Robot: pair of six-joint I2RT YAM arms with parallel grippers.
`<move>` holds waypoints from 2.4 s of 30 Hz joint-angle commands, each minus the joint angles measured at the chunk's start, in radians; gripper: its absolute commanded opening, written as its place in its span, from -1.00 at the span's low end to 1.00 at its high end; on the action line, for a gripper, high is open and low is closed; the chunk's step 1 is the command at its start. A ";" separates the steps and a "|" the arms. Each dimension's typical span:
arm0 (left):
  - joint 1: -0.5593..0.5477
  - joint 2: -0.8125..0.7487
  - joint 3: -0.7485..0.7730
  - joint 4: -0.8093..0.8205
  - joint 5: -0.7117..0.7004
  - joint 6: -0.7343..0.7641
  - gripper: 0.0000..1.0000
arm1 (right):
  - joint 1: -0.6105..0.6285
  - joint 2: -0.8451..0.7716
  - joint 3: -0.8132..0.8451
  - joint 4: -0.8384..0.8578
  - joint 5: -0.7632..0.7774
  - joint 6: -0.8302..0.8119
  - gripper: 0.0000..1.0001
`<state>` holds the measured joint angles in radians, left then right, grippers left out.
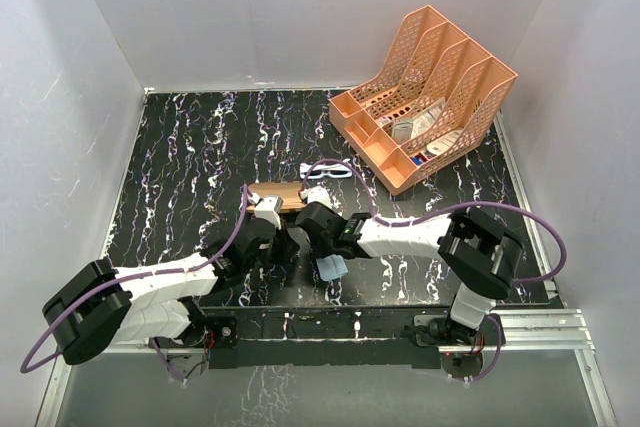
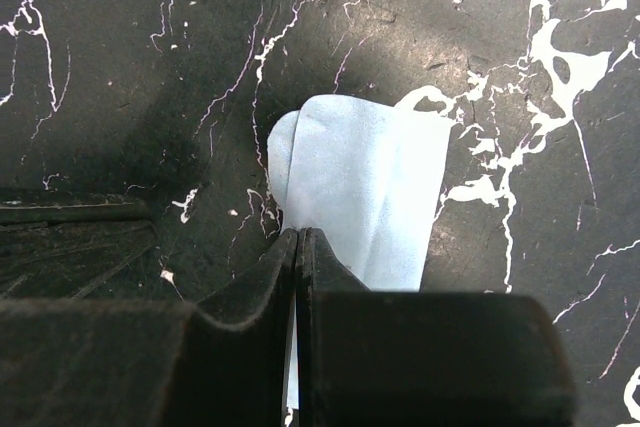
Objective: Organize the sunglasses
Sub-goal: Adjust the glasses cleaning cloth at the center of the board.
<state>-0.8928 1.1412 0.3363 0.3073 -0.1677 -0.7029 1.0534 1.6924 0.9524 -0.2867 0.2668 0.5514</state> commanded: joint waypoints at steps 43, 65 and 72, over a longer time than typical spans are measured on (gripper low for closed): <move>0.004 0.097 0.015 0.072 0.013 0.002 -1.00 | -0.002 -0.018 -0.014 0.057 -0.057 -0.004 -0.89; 0.003 0.083 0.012 0.074 0.015 -0.004 -1.00 | -0.001 -0.033 -0.022 0.055 -0.058 -0.001 -1.00; 0.004 0.073 0.037 0.062 -0.004 0.014 -1.00 | -0.001 -0.036 -0.029 0.064 -0.057 0.002 -1.00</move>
<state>-0.8928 1.2293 0.3370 0.3656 -0.1535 -0.7052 1.0534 1.6920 0.9348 -0.2554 0.2096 0.5514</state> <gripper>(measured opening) 0.007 0.008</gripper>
